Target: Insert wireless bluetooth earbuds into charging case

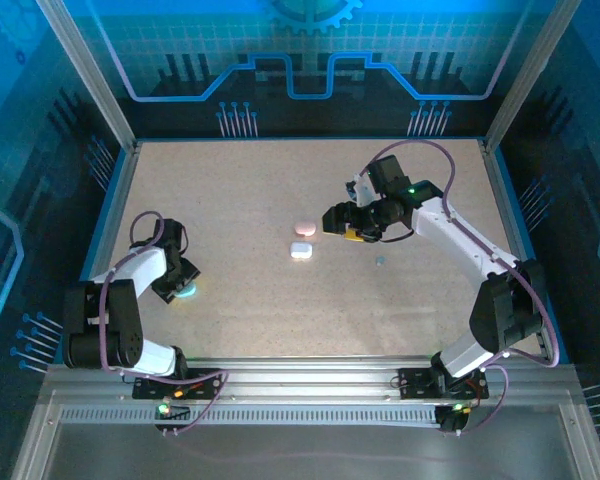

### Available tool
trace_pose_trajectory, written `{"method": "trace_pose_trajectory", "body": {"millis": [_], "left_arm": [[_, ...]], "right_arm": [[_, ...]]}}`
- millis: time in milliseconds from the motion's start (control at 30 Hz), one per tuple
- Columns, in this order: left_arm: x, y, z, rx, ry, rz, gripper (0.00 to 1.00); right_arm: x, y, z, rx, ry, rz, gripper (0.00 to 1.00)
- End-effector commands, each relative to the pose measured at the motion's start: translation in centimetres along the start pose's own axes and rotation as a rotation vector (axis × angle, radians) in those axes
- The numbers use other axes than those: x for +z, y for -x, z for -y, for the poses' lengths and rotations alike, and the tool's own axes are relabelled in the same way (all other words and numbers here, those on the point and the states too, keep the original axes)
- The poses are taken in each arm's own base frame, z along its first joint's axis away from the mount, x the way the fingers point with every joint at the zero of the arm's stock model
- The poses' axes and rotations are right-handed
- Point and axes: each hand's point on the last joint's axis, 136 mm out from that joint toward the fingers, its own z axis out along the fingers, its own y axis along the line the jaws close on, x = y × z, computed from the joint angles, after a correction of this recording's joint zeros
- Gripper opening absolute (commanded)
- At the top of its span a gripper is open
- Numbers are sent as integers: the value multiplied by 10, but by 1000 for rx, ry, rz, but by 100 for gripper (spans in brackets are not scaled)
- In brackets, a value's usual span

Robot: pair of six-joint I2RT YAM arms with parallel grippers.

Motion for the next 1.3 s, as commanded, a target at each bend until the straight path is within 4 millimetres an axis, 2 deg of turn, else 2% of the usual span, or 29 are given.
{"method": "trace_pose_trajectory", "body": {"millis": [0,167,567,667,867,1033,1133,1267], "left_arm": [[2,-9,3,-17,-34,-53,64],[-3,-16,13,-8,-87,-78,56],[-27,-60,59,93,-206,-118,55],[-23,-71,61,108,-186,-143,56],[-22,-79,63,135,-149,-147,55],[-25,-86,66,139,-160,-152,46],[-32,-97,77,154,-187,-156,45],[-49,-124,105,170,-250,-187,45]], "right_arm": [[-2,0,-4,-17,-11,-6,75],[-3,-1,-3,-12,-18,-2,75],[0,-4,3,4,-33,-6,75],[-1,-4,2,4,-34,-4,75],[-1,-5,3,8,-43,-3,75],[-2,-6,4,10,-50,0,75],[-4,-5,7,7,-66,16,75],[-6,-3,12,5,-93,48,75]]}}
